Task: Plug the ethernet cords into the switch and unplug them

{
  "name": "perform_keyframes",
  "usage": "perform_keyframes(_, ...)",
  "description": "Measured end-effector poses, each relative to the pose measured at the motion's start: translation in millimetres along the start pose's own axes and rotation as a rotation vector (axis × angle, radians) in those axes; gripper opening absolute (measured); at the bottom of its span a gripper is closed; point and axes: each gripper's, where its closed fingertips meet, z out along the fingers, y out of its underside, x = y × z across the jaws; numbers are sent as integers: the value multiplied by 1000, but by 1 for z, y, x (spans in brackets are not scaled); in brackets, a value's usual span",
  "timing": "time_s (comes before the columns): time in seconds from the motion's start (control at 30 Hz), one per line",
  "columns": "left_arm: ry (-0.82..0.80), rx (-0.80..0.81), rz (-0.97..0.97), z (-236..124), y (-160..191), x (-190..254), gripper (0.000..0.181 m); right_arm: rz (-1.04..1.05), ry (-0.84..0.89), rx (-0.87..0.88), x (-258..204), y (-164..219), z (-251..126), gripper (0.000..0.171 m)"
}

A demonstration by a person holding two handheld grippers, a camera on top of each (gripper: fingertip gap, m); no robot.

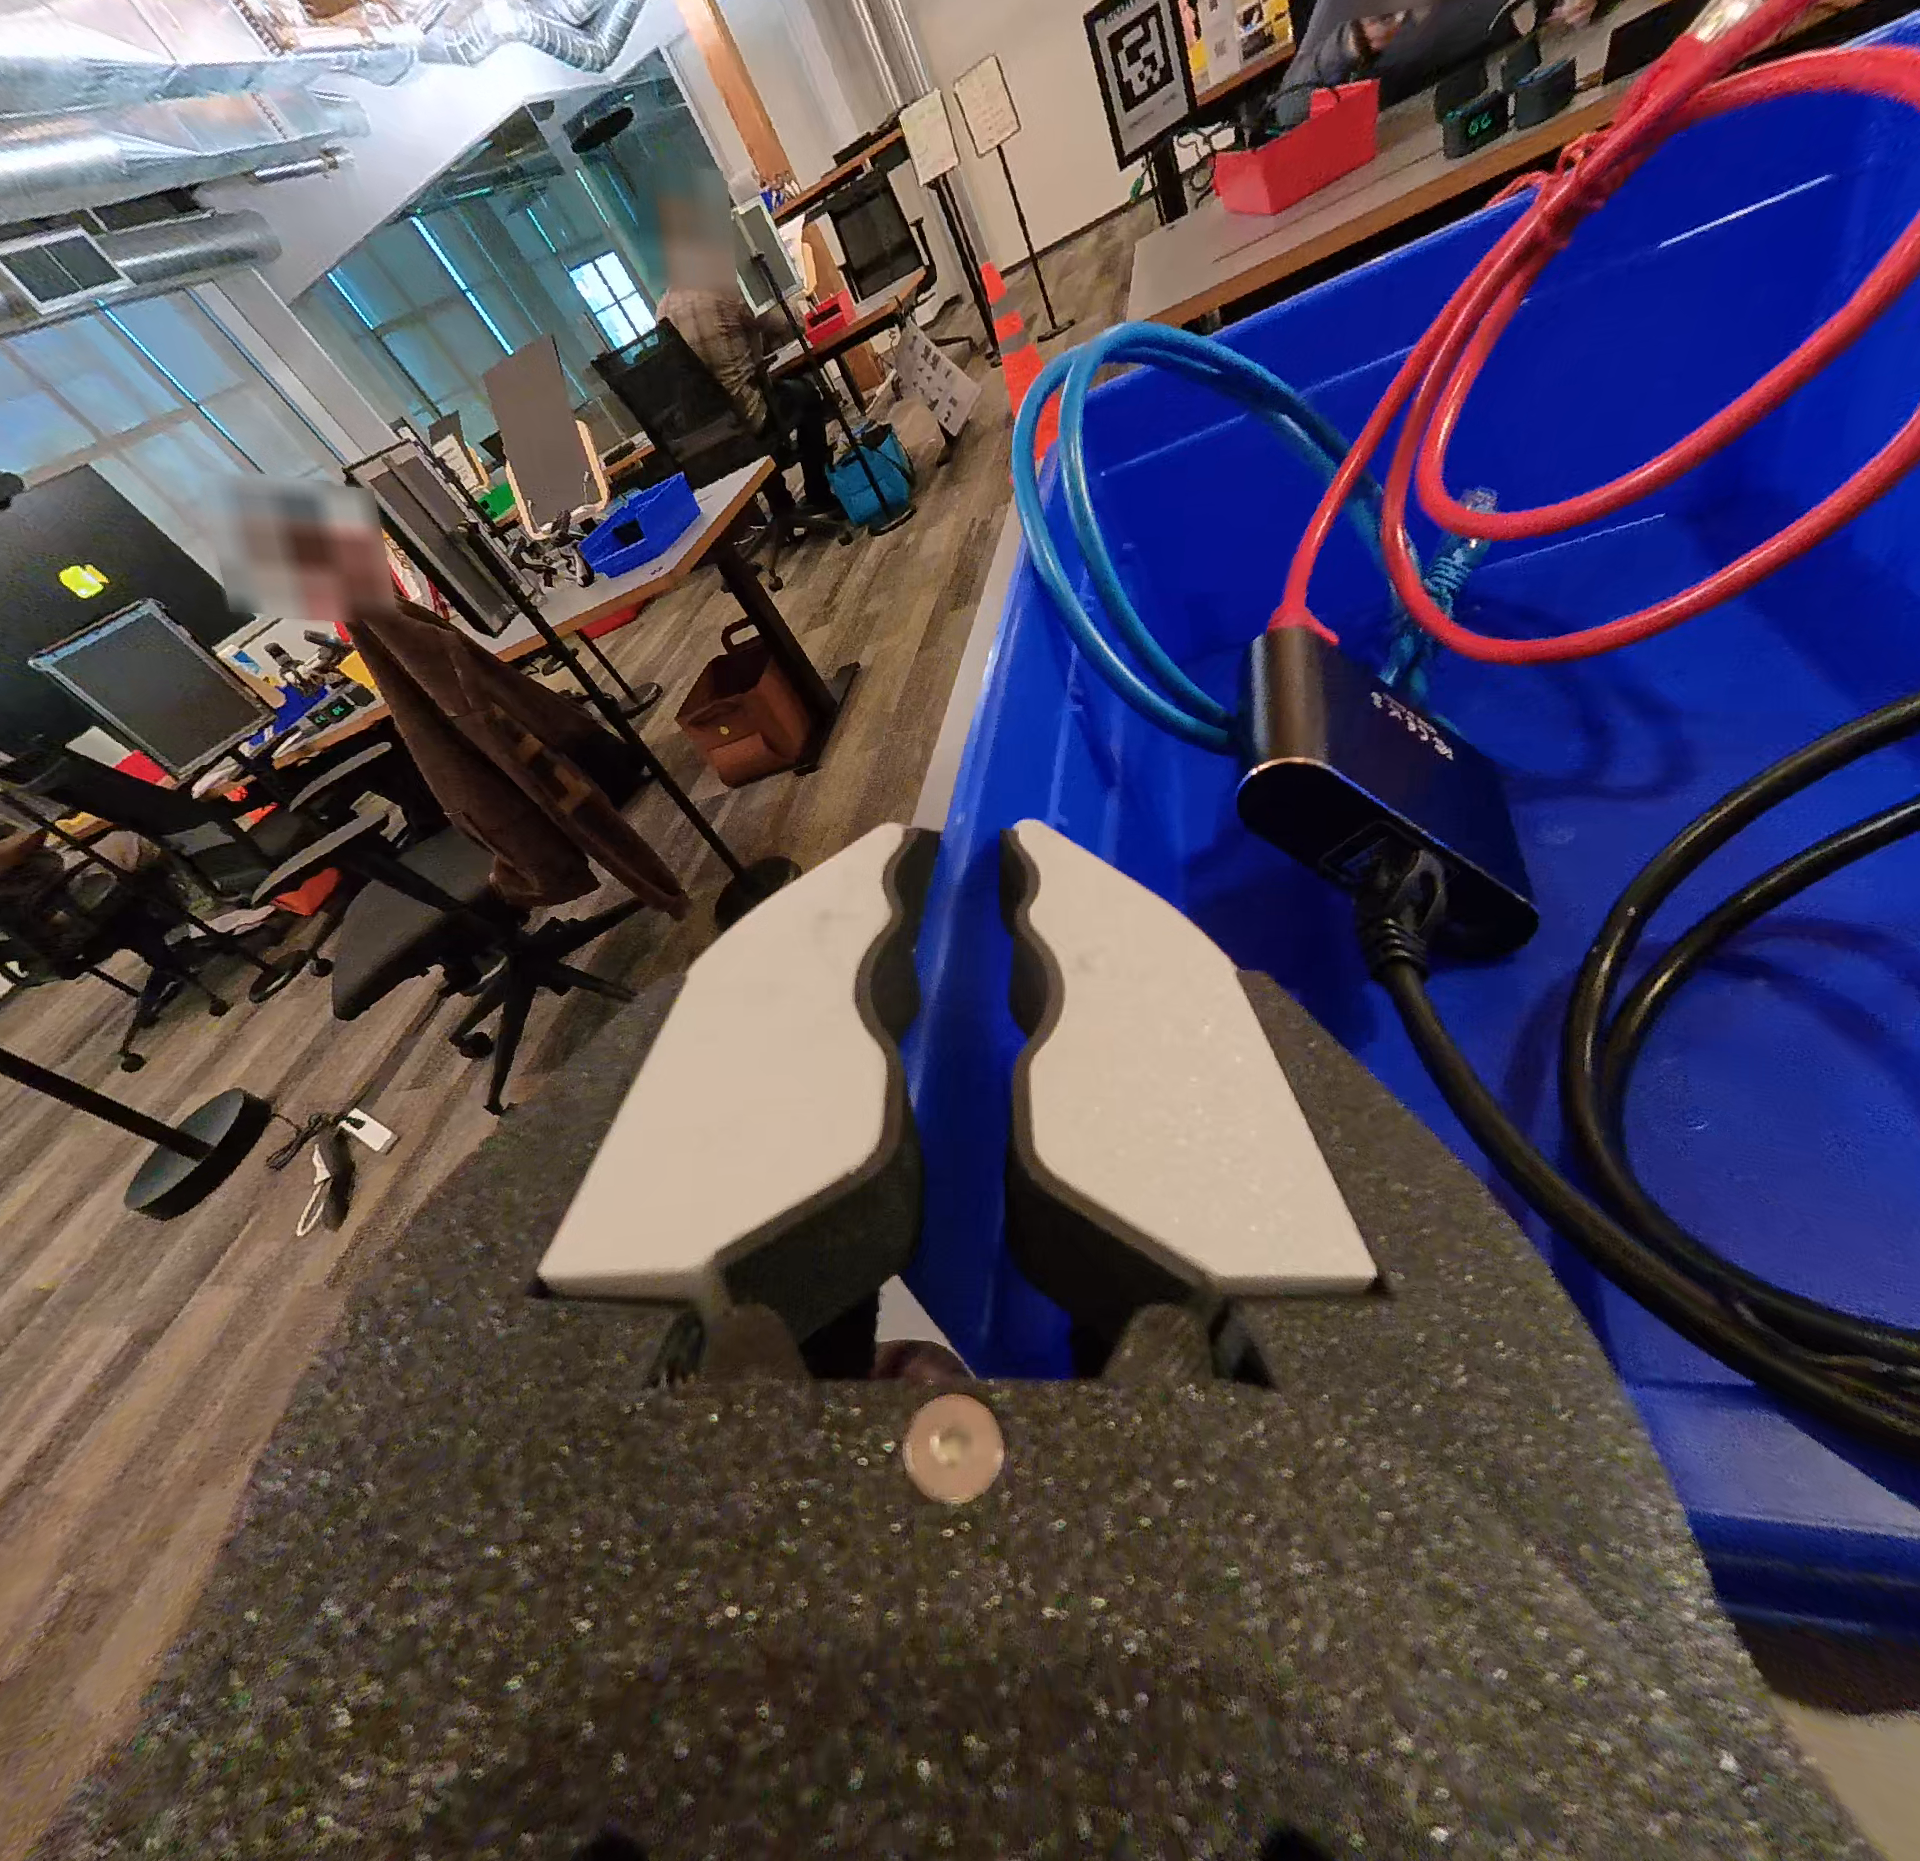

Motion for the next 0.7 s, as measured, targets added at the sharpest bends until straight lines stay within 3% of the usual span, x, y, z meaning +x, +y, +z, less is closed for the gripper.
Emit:
perform_keyframes(0.2,-14,-26,-38,0,0,-1,16,19,10,31,4,0,-3,8)
perform_keyframes(0.27,-68,-36,-33,-8,-3,-8,28,25,8,71,4,-3,-7,9)
perform_keyframes(0.43,-59,158,-122,-36,-43,-8,31,35,-14,143,-1,-14,-21,20)
perform_keyframes(0.53,4,169,-125,-43,-63,5,31,63,-29,153,-5,-16,-27,23)
perform_keyframes(0.63,142,25,-143,-36,-68,33,34,76,-28,173,-7,-20,-35,22)
perform_keyframes(0.7,299,-197,-249,-30,-54,63,42,68,-16,193,-8,-24,-42,21)
